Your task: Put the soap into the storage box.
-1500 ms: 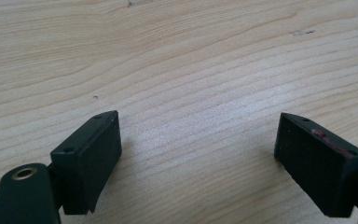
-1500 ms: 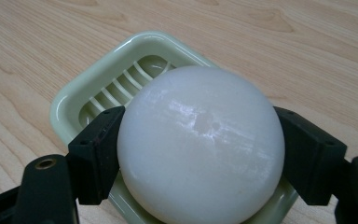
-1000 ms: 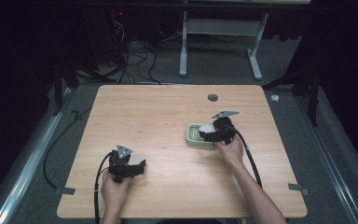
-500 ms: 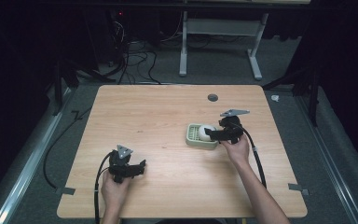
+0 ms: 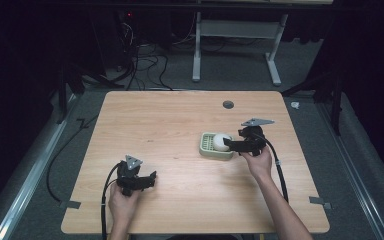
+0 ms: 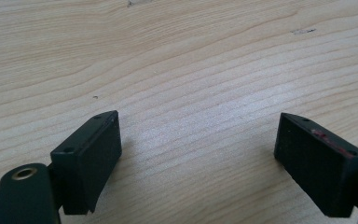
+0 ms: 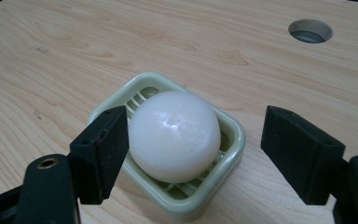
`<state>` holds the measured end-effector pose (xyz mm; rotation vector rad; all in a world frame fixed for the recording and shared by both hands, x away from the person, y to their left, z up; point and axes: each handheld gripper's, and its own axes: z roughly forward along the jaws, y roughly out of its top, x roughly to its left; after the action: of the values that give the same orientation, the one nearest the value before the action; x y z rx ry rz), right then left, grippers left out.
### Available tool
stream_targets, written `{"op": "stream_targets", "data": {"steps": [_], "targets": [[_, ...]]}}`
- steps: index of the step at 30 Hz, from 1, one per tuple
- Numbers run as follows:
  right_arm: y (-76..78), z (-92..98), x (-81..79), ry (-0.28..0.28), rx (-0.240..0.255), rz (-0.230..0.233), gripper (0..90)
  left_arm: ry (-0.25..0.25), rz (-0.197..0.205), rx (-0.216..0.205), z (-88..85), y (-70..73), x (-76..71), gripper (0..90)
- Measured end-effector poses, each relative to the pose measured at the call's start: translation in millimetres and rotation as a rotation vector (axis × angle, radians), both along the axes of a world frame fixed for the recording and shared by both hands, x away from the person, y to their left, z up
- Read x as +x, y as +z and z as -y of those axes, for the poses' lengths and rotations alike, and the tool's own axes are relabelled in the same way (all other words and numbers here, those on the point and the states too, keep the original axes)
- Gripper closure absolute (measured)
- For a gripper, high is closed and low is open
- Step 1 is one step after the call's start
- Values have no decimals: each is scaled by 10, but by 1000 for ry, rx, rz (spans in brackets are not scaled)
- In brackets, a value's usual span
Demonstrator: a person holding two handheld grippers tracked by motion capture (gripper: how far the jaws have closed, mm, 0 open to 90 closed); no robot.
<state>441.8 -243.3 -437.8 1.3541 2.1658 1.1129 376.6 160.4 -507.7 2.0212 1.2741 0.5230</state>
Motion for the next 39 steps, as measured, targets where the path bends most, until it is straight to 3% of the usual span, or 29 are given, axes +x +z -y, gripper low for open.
{"op": "stream_targets", "data": {"steps": [39], "targets": [[179,378,-375,-38,45,35,252,0,0,0,0,0,0,152]]}}
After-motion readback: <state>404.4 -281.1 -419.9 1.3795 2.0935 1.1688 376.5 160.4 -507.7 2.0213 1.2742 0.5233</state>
